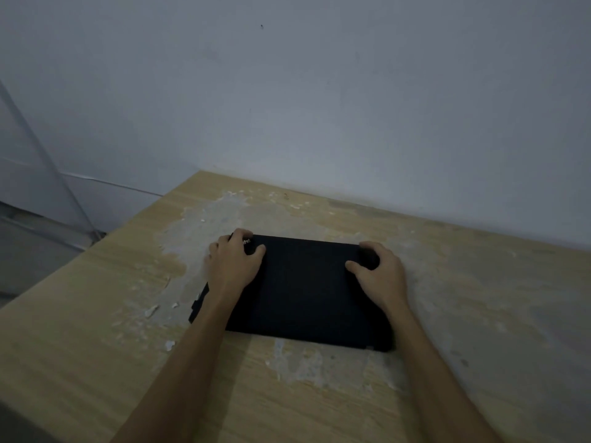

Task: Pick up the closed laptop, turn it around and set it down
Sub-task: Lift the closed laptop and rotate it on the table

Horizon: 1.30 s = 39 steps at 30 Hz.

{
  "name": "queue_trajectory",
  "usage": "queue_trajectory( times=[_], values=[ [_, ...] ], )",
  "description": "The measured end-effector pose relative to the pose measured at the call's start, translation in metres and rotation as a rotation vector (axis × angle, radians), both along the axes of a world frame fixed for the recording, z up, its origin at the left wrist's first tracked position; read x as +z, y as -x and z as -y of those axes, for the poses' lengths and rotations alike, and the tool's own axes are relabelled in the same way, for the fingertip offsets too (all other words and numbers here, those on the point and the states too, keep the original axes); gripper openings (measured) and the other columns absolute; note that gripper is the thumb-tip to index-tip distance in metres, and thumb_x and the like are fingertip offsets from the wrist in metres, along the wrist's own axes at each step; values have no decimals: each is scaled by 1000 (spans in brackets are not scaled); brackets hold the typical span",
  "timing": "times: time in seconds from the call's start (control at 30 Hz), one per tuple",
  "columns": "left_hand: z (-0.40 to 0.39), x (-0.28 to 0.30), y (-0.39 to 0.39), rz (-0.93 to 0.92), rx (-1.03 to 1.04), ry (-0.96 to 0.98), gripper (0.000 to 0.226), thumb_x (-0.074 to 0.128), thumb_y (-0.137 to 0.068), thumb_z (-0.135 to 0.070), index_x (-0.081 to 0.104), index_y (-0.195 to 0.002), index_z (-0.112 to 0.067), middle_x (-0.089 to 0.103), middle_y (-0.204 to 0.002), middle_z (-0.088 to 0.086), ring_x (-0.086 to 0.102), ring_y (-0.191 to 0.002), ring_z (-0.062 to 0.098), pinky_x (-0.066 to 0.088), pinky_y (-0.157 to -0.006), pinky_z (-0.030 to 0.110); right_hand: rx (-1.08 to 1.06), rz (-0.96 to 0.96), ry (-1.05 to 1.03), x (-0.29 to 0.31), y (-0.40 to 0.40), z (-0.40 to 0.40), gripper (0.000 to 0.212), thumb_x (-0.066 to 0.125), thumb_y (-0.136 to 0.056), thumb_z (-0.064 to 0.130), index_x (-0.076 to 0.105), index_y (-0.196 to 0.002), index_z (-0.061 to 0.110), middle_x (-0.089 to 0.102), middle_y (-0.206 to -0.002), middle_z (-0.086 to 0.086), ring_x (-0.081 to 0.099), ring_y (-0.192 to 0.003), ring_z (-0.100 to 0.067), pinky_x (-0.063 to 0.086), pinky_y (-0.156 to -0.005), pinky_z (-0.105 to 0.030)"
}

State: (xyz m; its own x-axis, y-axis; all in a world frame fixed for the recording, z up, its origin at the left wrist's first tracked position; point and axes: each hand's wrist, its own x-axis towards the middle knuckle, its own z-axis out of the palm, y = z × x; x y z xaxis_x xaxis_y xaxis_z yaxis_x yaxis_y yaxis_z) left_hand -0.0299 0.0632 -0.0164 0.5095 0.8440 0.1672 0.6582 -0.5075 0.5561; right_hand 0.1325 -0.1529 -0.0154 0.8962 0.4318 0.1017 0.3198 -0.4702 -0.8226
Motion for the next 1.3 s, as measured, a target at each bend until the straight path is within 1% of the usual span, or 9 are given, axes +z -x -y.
queue_trajectory(
  times=[0.2,0.3,0.4,0.63,0.73,0.83,1.0,1.1,1.3],
  values=[
    [4,7,2,76,34,6,33,62,-94,-46,64,-122,-29,59,-139,7,49,-128,36,42,-104,50,85,-136,-266,6,-1,7,45,76,-86,2,70,-125,25,65,-132,7,57,-126,-13,51,-90,-13],
    [4,10,3,140,42,27,27,63,-93,-46,66,-115,-31,61,-134,4,52,-126,34,44,-104,53,178,-126,-290,8,-3,7,55,73,-91,6,62,-140,29,55,-153,4,45,-144,-14,41,-117,-32],
    [1,7,5,192,-5,57,22,66,-90,-45,65,-108,-32,68,-123,0,63,-117,27,53,-96,49,174,-160,-295,6,-2,8,62,66,-98,8,48,-154,27,43,-162,6,36,-150,-12,34,-122,-36],
    [3,12,0,295,-31,146,17,74,-89,-27,65,-103,-23,68,-107,-6,62,-102,14,45,-81,30,51,-389,-443,14,-12,19,59,61,-103,13,43,-157,23,54,-154,-6,61,-127,-22,59,-92,-31],
    [12,11,-10,321,-61,187,18,75,-89,-24,66,-105,-19,66,-102,-5,62,-97,15,46,-79,30,17,-386,-452,21,-25,35,56,61,-103,16,47,-155,25,53,-152,1,61,-121,-18,56,-78,-17],
    [22,12,-27,324,-111,183,18,75,-89,-23,68,-105,-17,65,-96,-6,59,-84,3,44,-71,23,-25,-430,-476,28,-38,60,54,63,-101,17,50,-153,25,58,-148,-2,66,-111,-15,57,-79,-21],
    [43,11,-71,250,-243,142,14,76,-85,-31,66,-96,-29,63,-111,6,65,-97,20,55,-87,39,-81,-458,-541,36,-61,104,55,67,-98,17,54,-151,23,61,-148,-6,65,-125,-23,58,-98,-37],
    [70,13,-103,159,-360,95,15,70,-92,-35,66,-105,-28,58,-117,3,62,-103,21,49,-87,33,-110,-460,-563,38,-73,126,54,69,-96,17,57,-148,24,63,-146,-7,67,-123,-24,57,-101,-42],
    [113,27,-157,41,-604,-38,31,57,-97,-49,70,-114,-27,71,-120,-3,65,-114,19,46,-104,47,-70,-468,-582,36,-84,139,55,66,-99,14,53,-152,21,65,-141,-4,70,-105,-8,61,-68,-16]
  ],
)
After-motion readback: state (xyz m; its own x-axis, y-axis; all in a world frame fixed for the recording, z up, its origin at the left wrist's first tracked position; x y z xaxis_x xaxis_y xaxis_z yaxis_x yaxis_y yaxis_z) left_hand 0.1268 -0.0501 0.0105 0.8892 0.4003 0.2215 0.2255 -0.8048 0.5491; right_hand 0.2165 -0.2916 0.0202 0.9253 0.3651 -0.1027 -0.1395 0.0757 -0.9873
